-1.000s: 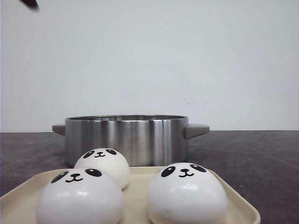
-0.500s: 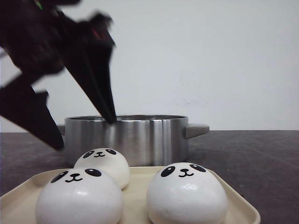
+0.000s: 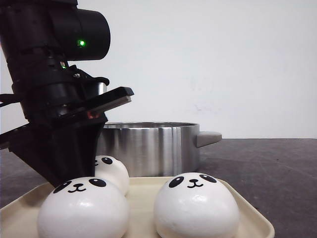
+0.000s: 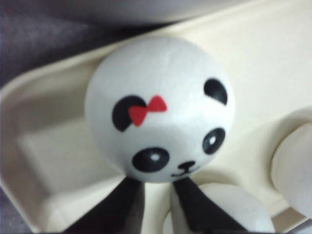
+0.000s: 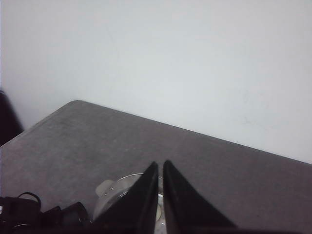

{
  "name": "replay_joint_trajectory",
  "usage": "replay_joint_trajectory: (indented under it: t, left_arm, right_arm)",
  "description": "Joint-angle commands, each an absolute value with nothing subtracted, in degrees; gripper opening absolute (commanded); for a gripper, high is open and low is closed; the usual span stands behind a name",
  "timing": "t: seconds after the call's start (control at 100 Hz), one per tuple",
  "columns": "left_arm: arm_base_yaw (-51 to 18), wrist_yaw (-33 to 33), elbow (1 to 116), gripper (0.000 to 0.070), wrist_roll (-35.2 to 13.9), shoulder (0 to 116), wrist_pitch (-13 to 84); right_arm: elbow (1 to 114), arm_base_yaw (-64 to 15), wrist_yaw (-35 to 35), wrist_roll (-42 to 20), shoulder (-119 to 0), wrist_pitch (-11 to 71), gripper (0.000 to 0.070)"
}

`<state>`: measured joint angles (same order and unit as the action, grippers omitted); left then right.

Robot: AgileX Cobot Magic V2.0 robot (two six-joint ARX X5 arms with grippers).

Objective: Steam buns
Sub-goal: 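Lower the left gripper onto the far panda bun and close on it, then lift the bun with the left gripper and carry it over the pot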

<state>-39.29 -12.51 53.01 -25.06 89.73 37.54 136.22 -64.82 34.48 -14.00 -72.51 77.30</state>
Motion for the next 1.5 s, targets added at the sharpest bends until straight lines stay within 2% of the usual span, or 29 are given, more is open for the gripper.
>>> replay_joint_trajectory:
  t: [0.0,0.28,0.69,0.78,0.82,0.87,0.97,1.02,1.19,1.33,1.42,1.49]
  left_arm:
    - [-39.6,-11.7,53.8,0.001,-24.7,90.1,36.6]
    - [-40.6,-11.5,53.8,0.001,-25.1,82.1,33.9]
    - [-40.6,-10.9,53.8,0.0014,-24.7,81.7,36.0]
    - [-40.5,-10.5,53.8,0.0052,-24.7,81.7,36.0]
    - [-40.4,-10.3,53.8,0.0096,-24.7,81.7,36.1]
    - [-40.4,-9.5,53.8,0.0193,-24.7,81.7,36.2]
    - [-40.4,-8.3,53.8,0.0444,-24.7,81.9,36.1]
    - [-40.4,-8.3,53.8,0.0519,-24.7,81.9,36.2]
    - [-40.4,-6.1,53.8,0.0527,-24.6,82.0,35.7]
    - [-40.4,-4.5,53.8,0.0531,-22.3,83.6,34.0]
    - [-40.0,-4.4,53.8,0.0603,-21.2,86.3,33.5]
    - [-39.9,-4.4,53.8,0.0604,-20.3,88.9,33.6]
  right_arm:
    - [137.5,-65.6,34.6,-14.9,-72.9,81.1,0.0012]
    - [137.5,-65.6,34.6,-14.5,-73.0,81.1,0.0012]
    - [137.5,-65.6,34.6,-14.5,-73.0,81.1,0.0012]
    - [137.5,-65.6,34.6,-14.6,-73.0,81.1,0.0012]
    - [137.5,-65.6,34.5,-14.6,-73.0,81.1,0.0012]
    - [137.5,-65.6,34.5,-14.6,-73.1,81.1,0.0012]
    - [137.5,-65.6,34.5,-14.6,-73.3,81.1,0.0012]
    - [137.5,-65.6,34.5,-14.6,-73.3,81.1,0.0012]
    - [137.5,-65.6,34.5,-14.7,-73.4,81.1,0.0012]
    - [137.5,-65.6,34.5,-14.9,-73.4,81.1,0.0012]
    - [137.5,-65.6,34.3,-15.0,-73.4,81.1,0.0012]
    - [137.5,-65.6,34.3,-15.1,-73.4,81.1,0.0012]
